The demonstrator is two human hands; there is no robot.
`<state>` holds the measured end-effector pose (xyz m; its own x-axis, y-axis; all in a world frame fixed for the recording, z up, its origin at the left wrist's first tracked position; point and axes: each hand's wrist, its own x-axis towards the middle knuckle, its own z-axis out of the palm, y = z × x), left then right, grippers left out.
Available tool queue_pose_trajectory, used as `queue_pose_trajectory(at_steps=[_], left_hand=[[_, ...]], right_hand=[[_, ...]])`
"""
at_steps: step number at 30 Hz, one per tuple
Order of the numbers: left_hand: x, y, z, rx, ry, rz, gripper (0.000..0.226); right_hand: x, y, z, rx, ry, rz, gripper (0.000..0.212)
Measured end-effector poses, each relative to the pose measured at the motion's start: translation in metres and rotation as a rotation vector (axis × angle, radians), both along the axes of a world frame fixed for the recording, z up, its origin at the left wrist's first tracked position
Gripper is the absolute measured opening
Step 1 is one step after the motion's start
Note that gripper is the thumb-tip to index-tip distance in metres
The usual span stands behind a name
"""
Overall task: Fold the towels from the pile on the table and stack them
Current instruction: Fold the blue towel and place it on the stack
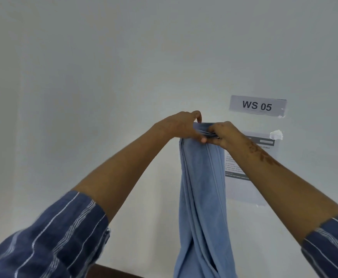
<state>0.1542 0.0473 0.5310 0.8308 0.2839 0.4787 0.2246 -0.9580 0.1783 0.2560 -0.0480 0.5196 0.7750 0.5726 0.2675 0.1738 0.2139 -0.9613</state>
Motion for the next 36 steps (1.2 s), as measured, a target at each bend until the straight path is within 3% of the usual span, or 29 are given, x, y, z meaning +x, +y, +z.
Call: queue_pose_trajectory(at_steps=[3, 5, 7, 10, 13, 15, 19, 24, 27, 29, 32, 36], left_hand=[[0.012, 0.007, -0.016, 0.398, -0.048, 0.148, 0.066], [0.015, 0.012, -0.02, 0.454, -0.139, 0.112, 0.056], [0.015, 0.014, -0.018, 0.384, -0.186, 0.049, 0.051], [0.014, 0.013, -0.013, 0.254, -0.26, -0.024, 0.052], [0.011, 0.015, -0.014, 0.113, -0.3, -0.102, 0.05], [0.009, 0.018, -0.017, 0.091, -0.287, -0.137, 0.046], [0.006, 0.026, -0.04, 0.106, -0.317, -0.124, 0.036], [-0.003, 0.044, -0.062, -0.024, -0.49, -0.117, 0.024], [0.002, 0.044, -0.063, 0.048, -0.403, -0.113, 0.016], [0.001, 0.046, -0.065, -0.028, -0.403, -0.136, 0.015], [0.003, 0.044, -0.072, -0.123, -0.385, -0.182, 0.017], [0.004, 0.037, -0.073, -0.134, -0.338, -0.192, 0.017]], right_hand=[[0.002, 0.001, 0.007, -0.04, -0.028, -0.073, 0.023], [-0.001, -0.004, 0.009, -0.131, -0.116, -0.079, 0.006], [0.005, -0.016, 0.007, -0.114, -0.224, 0.026, 0.005], [0.014, -0.039, 0.004, -0.255, -0.441, 0.127, 0.036], [0.022, -0.046, 0.0, -0.54, -0.732, -0.066, 0.061], [0.031, -0.048, -0.005, -0.653, -0.874, -0.197, 0.057], [0.034, -0.056, -0.022, -0.758, -0.863, -0.109, 0.047], [0.011, -0.051, -0.007, -0.594, -0.888, -0.003, 0.04], [0.012, -0.048, -0.003, -0.784, -0.952, -0.1, 0.049], [0.007, -0.046, -0.002, -0.797, -0.901, -0.001, 0.046], [0.009, -0.047, -0.005, -0.866, -0.984, -0.12, 0.061], [0.018, -0.049, -0.001, -0.996, -1.019, -0.096, 0.051]])
